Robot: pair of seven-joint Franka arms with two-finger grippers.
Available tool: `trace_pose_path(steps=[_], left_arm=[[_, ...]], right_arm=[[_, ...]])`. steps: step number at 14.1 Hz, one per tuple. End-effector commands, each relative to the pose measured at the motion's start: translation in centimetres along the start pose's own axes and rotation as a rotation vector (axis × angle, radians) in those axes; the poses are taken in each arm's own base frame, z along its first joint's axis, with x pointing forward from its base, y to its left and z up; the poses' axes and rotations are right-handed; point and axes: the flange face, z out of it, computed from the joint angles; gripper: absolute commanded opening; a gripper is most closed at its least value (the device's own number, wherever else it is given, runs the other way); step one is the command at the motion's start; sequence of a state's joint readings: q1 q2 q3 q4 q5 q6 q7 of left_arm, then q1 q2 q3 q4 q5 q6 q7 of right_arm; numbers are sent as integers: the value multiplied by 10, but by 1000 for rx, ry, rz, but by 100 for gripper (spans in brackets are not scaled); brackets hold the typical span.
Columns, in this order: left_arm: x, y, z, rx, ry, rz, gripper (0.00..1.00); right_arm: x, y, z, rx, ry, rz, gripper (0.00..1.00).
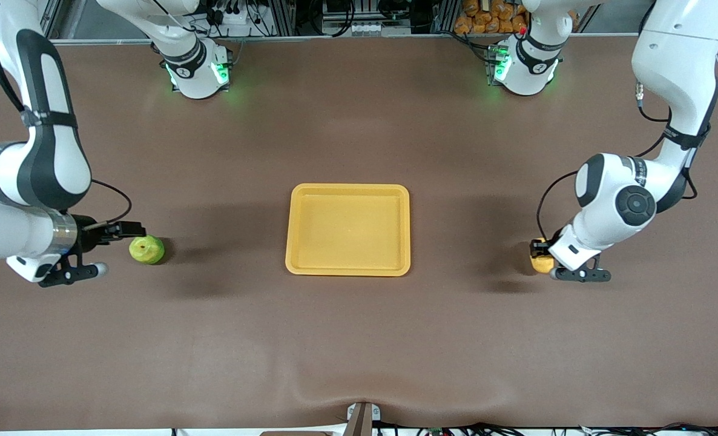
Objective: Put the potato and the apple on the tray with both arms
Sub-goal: 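Grasp the potato with the left gripper while the right gripper grasps the apple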
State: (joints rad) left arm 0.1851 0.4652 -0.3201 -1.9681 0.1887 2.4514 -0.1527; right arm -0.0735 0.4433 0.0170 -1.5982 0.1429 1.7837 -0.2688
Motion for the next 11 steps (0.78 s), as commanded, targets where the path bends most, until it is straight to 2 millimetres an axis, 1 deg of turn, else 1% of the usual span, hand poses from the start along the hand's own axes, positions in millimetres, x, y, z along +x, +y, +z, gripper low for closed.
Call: trace_pose_path(steps=[1,2,3,4,5,6,7,8,9,11], left_arm=[[4,37,-24,2,1,39,0],[4,53,-30,-6,-8,34,0],[4,70,-34,-14,-16,30,0],[1,87,-35,-21,-20,29,0],[-2,107,-37,-23,-18,36,0],[-5,129,-39,-25,-15,51,0],[-10,151,-40,-25,-19,50,0],[-13,171,-43,-28,-14,40,0],[-15,196,-47,-34,-9,26,0],[-21,243,-49,-43,-16,-4,0]], right_arm=[[-2,12,42,29,25,-32,100],[-8,9,60,24,18,-47,100],[-12,5,59,0,37,-110,100],[-11,7,61,-46,57,-184,100],[-13,16,67,-99,71,-253,100],[-16,20,69,-137,105,-313,100],[-23,26,72,-164,134,-361,100],[-30,28,81,-190,157,-407,100],[-35,31,92,-205,174,-438,100],[-40,33,109,-213,169,-501,100]])
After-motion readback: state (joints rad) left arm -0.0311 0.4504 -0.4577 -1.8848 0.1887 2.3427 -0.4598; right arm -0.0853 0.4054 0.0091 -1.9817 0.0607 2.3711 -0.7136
